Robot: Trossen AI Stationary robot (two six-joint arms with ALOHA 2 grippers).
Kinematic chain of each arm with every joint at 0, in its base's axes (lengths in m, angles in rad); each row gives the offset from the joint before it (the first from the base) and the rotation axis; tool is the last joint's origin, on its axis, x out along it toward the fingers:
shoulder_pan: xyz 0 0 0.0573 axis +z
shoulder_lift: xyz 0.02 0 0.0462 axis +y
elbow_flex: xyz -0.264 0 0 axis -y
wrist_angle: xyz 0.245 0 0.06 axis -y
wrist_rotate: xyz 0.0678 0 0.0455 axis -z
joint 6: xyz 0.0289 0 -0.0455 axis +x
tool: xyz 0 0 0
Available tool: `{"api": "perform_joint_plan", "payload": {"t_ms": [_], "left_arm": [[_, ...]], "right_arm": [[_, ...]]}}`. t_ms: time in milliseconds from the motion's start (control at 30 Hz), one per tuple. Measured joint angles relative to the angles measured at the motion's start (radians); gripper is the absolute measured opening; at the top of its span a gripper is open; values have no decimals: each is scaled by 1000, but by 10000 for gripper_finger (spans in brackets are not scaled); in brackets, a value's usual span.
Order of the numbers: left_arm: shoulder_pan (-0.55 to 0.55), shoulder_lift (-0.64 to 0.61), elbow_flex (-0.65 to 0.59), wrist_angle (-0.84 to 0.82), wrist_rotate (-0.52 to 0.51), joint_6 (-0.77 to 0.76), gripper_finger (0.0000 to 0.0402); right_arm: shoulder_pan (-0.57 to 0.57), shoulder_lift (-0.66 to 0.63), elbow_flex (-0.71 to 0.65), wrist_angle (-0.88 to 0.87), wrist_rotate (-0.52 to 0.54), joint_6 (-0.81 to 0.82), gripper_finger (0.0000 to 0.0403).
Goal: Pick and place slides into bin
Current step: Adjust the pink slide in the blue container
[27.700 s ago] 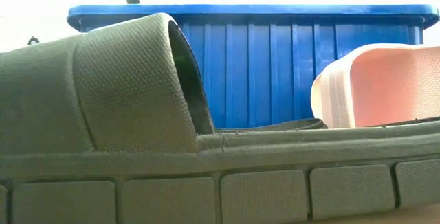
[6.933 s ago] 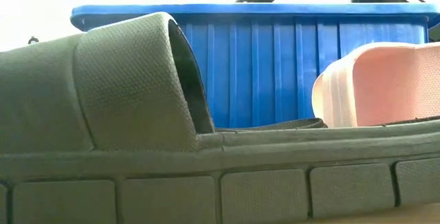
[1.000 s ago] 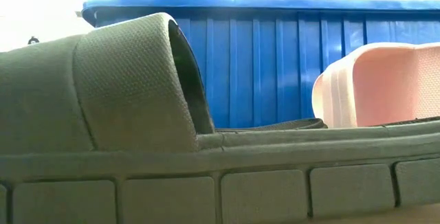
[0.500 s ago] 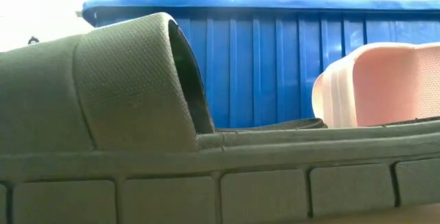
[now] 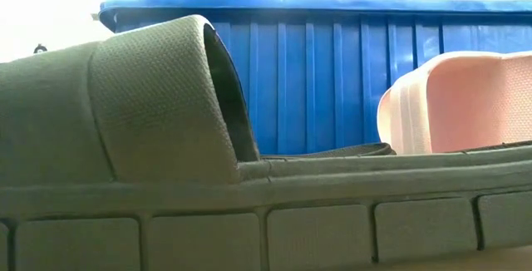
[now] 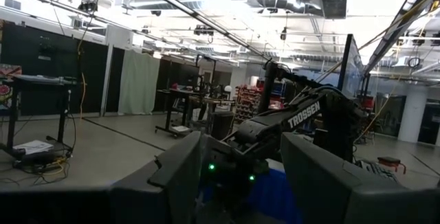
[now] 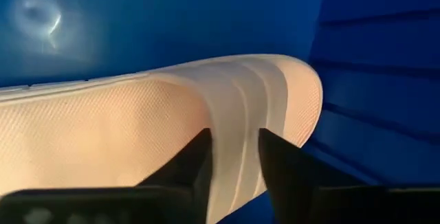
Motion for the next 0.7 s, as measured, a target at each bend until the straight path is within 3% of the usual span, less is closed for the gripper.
{"api": "perform_joint_plan", "payload": {"t_ms": [167, 333, 500, 700], "left_arm": [[0, 0, 0, -11, 0, 0, 185], [0, 0, 0, -14, 0, 0, 185], [0, 0, 0, -14, 0, 0, 185], [0, 0, 0, -14, 0, 0, 185]], "right_arm": [[0, -3, 5, -30, 12, 18, 20], [5, -10, 5, -46, 21, 103, 13], [23, -26, 5, -66, 118, 177, 10], [47, -42, 5, -108, 152, 240, 10]]}}
